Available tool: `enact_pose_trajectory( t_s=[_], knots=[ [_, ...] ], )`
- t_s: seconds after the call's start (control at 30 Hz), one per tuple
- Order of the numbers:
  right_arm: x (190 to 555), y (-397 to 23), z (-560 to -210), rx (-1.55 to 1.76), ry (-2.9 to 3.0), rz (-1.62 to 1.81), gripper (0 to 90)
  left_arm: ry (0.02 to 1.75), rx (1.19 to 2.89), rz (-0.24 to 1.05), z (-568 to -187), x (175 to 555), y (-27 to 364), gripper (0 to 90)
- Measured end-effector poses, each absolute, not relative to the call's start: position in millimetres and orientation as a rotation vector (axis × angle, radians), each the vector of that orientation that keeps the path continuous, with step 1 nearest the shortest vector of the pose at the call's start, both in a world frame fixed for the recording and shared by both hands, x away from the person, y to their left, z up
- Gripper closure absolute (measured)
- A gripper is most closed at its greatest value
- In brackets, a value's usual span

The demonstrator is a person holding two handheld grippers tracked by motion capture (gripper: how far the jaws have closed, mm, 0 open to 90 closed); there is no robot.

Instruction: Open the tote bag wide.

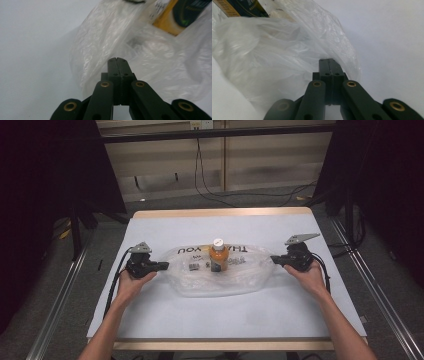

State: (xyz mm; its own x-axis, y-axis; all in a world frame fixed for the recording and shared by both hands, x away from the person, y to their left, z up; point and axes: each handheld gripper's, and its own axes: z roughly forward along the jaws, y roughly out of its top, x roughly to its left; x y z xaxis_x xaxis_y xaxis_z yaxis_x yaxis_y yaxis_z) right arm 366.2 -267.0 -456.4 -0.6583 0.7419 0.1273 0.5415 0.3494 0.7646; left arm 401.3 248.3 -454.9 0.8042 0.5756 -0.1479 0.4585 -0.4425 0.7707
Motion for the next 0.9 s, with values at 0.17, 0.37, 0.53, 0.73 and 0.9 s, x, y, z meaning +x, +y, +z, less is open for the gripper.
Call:
enact_pose_trajectory(
  t_s=[0.17, 0.37, 0.53, 0.73, 0.9],
  knots=[
    [359, -270, -444, 1.133, 2.343, 1.272, 90.0, 0.713, 2.084, 0.174, -443, 385, 253, 90.0],
    [352, -272, -425, 1.111, 2.295, 1.332, 90.0, 0.657, 2.086, 0.175, -433, 375, 240, 90.0],
    [356, -263, -409, 1.068, 2.319, 1.346, 90.0, 0.603, 2.107, 0.153, -428, 374, 215, 90.0],
    [374, -238, -391, 0.983, 2.38, 1.357, 90.0, 0.545, 2.174, 0.123, -419, 378, 180, 90.0],
    [396, -209, -394, 0.926, 2.557, 1.282, 90.0, 0.522, 2.235, 0.117, -416, 387, 152, 90.0]
  ],
)
